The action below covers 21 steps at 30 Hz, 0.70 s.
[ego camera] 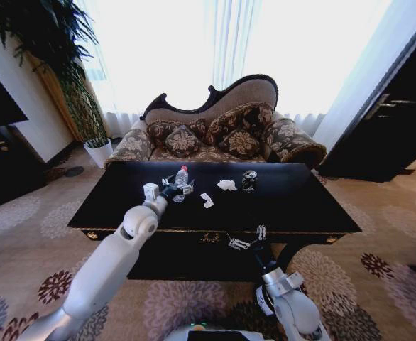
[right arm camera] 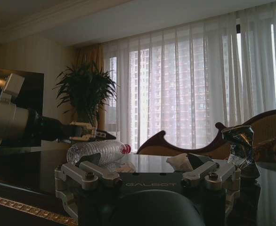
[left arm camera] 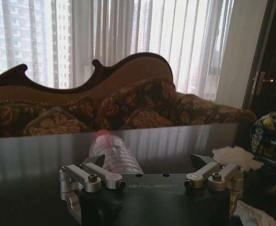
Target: Move to the front of the table and place the trash on the table into the trash bin.
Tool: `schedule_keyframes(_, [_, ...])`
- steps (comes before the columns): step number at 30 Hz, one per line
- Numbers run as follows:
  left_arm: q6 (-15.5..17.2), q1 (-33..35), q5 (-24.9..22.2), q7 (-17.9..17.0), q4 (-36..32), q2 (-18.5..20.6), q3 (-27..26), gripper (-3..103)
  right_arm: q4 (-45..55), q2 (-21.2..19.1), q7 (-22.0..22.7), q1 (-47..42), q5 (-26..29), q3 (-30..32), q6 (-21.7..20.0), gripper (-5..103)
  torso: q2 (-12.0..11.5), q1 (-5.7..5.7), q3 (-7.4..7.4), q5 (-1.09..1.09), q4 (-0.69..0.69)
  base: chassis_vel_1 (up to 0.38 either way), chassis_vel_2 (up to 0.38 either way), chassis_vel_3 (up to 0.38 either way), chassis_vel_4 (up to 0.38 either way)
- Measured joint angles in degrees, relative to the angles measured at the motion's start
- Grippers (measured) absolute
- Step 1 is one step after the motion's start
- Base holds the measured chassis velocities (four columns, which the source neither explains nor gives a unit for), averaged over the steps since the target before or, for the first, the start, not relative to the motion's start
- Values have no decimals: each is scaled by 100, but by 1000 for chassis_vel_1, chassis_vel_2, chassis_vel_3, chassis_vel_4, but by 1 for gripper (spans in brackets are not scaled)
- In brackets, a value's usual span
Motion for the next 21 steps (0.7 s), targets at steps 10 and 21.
schedule_keyframes(10, [-96,230,267,211,164,-154,-35,100,-80,-20,-19,37,-1,5,40,100,0,0,0,-1,0,0,0,0,0])
schedule_keyframes(21, [-220,634,396,424,-53,-92,-252,86,-199,-8,-45,80,-60,-60,156,100,0,0,0,-1,0,0,0,0,0])
